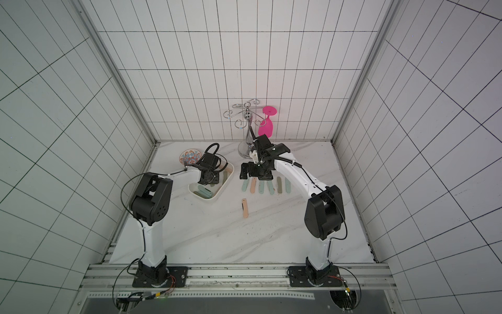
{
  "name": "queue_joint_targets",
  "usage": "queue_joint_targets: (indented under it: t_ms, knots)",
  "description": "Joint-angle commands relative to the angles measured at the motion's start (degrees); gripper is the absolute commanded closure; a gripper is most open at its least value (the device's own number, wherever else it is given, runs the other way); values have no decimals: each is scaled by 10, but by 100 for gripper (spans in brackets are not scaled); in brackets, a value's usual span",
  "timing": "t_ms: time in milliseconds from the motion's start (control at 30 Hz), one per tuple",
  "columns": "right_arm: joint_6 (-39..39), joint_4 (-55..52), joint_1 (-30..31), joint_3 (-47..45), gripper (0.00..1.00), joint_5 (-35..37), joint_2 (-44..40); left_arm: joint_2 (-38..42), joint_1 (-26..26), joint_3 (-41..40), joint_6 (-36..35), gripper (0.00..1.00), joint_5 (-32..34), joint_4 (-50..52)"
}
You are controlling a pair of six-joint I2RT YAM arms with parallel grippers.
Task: Take the fruit knife out of the storage box
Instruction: Pick up the fruit knife from the storage box.
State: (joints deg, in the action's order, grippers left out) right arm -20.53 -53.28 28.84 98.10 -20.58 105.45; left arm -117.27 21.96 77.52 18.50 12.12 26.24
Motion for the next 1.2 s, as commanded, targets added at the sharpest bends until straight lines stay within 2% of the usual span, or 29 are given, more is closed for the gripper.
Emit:
queue_joint_targets:
  t_ms: [0, 367, 467, 1167]
  knots:
    - [0, -5, -4, 2, 2, -6, 4, -36, 1, -21, 1, 58, -26, 45]
    - [0, -8, -4, 16, 2, -16, 18, -23, 0, -57, -1, 82, -41, 36]
    - [-1, -8, -3, 19, 1, -17, 20, -13, 0, -58, -4, 85, -48, 33]
    - [-17, 0, 2, 65, 1, -38, 52, 99, -21, -56, -17, 88, -119, 29]
